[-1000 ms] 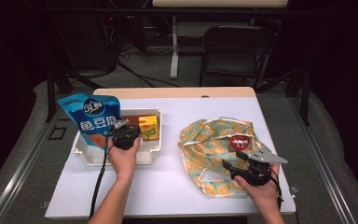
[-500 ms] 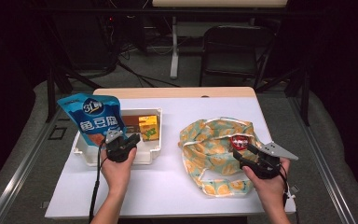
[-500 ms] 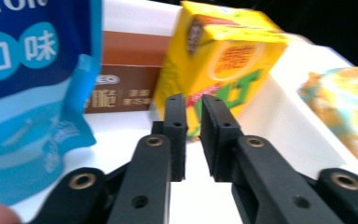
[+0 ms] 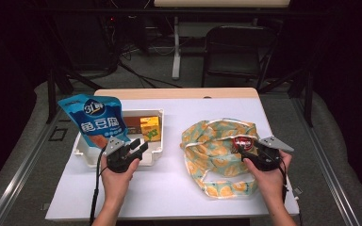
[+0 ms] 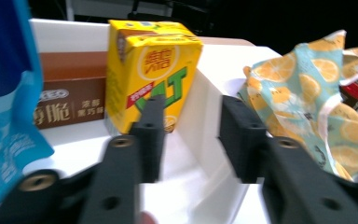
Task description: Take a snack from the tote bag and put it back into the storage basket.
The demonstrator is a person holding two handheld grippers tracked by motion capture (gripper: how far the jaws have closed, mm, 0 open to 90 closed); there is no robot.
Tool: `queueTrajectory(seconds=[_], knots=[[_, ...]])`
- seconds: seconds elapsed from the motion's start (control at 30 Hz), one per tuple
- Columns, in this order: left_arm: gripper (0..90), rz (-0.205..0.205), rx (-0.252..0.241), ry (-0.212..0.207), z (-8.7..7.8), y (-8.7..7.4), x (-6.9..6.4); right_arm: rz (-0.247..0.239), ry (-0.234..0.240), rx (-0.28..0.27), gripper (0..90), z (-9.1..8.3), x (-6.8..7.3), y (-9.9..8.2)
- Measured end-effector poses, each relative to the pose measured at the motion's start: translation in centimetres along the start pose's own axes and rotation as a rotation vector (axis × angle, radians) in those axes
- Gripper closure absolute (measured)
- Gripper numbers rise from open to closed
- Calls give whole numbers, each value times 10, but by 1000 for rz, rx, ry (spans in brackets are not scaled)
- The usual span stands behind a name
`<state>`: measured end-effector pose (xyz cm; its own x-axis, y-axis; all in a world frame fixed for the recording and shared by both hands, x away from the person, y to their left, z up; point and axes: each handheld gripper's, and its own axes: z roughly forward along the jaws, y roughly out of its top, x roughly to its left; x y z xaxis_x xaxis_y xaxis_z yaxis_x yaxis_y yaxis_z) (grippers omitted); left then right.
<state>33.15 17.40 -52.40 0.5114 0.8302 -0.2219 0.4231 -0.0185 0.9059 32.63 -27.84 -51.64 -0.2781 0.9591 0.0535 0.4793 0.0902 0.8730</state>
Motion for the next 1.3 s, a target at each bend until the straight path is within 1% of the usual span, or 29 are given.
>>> queueTrajectory(seconds=[0.03, 0.07, 0.1, 0.17, 0.27, 0.3, 0.33, 0.47, 0.53, 0.57, 0.63, 0.7, 0.83, 1.0, 1.2, 1.3], knots=[[462, 5, 7, -10, 0, 0, 0, 5, 1, -5, 297, 2, 0, 0], [435, 5, 6, -14, -1, 0, -2, 2, -6, -4, 295, 3, 1, 0], [412, 25, 19, -13, -2, 1, -2, -3, -4, -4, 291, 4, 1, 1], [350, 44, 36, -8, -3, 1, -4, -5, -12, 2, 281, 8, 1, 1], [299, 55, 69, -30, -6, 1, -4, -7, -12, 26, 275, 13, -1, 0], [278, 68, 82, -34, -7, 0, -5, -5, -10, 28, 275, 15, -1, 0], [269, 81, 89, -35, -9, 0, -5, -14, -8, 40, 271, 16, -1, 0], [271, 81, 73, -48, -19, -5, -4, -24, -24, 56, 253, 23, 2, 1], [269, 95, 83, -42, -20, -6, -3, -34, -31, 66, 249, 27, 2, 1], [266, 94, 81, -38, -21, -6, -3, -38, -31, 75, 247, 29, 2, 1], [266, 72, 70, -44, -23, -7, -2, -40, -29, 78, 244, 34, 1, 1], [264, 70, 72, -45, -23, -8, -2, -35, -31, 86, 241, 38, 1, 1], [261, 65, 77, -52, -24, -10, -3, -42, -26, 96, 236, 45, 0, 0], [262, 61, 83, -53, -23, -12, -3, -22, -22, 104, 236, 50, -1, 1], [265, 62, 93, -56, -20, -14, -4, 17, 4, 91, 228, 54, -3, -2], [266, 65, 92, -57, -19, -14, -6, 15, 6, 98, 231, 54, -4, -2]])
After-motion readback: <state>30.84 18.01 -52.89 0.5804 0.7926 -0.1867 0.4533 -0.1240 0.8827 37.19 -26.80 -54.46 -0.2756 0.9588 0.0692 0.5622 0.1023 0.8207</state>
